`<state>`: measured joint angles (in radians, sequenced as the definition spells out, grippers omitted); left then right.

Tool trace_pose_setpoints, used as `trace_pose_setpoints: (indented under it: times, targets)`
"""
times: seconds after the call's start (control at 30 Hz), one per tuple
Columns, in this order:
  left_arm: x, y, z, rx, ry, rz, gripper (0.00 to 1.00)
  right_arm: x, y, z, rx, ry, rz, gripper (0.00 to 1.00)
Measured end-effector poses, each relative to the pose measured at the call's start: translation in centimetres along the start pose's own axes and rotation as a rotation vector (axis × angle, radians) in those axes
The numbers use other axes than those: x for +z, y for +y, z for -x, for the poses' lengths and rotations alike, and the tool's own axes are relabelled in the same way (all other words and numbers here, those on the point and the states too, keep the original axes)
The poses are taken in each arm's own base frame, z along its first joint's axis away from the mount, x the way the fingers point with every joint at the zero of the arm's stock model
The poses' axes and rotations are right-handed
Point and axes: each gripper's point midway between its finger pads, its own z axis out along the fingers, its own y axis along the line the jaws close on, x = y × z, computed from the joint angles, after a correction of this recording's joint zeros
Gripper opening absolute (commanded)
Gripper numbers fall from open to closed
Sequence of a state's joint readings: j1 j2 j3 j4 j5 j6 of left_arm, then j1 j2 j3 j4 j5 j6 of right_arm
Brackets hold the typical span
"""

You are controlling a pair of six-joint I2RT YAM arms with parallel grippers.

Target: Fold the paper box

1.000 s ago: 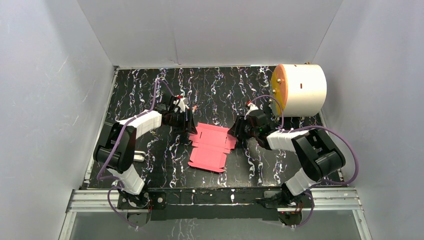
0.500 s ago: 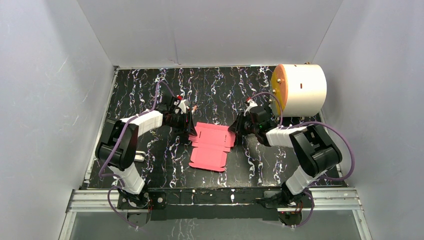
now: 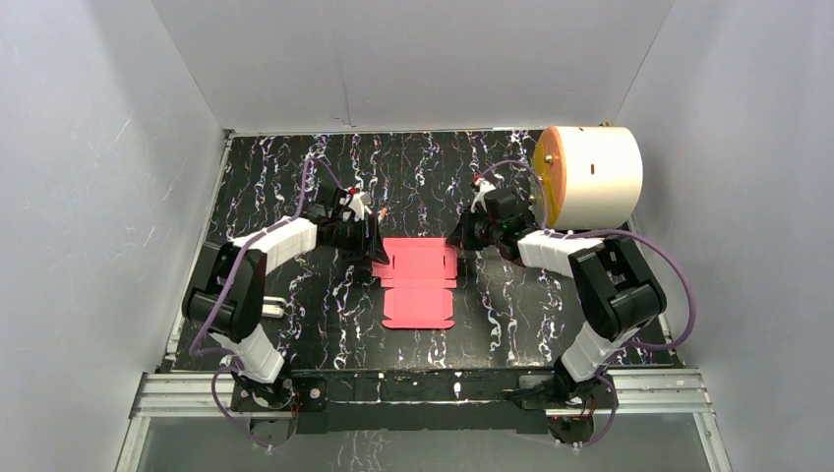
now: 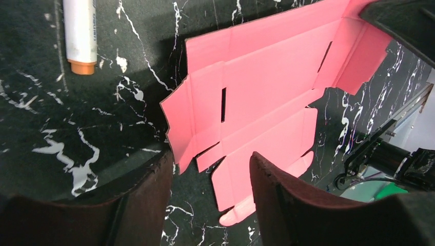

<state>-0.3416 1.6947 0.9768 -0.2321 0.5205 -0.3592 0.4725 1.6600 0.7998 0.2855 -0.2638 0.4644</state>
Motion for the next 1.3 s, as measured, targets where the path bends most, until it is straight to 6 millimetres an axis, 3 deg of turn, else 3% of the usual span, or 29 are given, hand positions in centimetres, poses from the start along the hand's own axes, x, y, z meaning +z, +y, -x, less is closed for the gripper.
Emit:
trace_pose_setpoints:
  times: [0.27, 0.37, 0.67, 1.3]
  targets:
    - [-3.6, -0.6, 3.0, 0.026, -0.189, 0.065, 0.63, -0.1, 0.0, -0.3, -0.065, 0.088, -0.052, 0.02]
    - [-4.1, -0.9, 3.9, 0.002, -0.234, 0.053, 0.62, -0.1, 0.2, -0.8, -0.098, 0.113, -0.081, 0.02]
    - [-1.6, -0.3, 3.8, -0.123, -0.198, 0.022, 0.56, -0.3, 0.1, -2.9, -0.157, 0.175, -0.172, 0.02]
    - [2.1, 1.3, 2.2, -0.225, -0.098, 0.008, 0.43, -0.2, 0.2, -2.9, -0.167, 0.165, -0.188, 0.00]
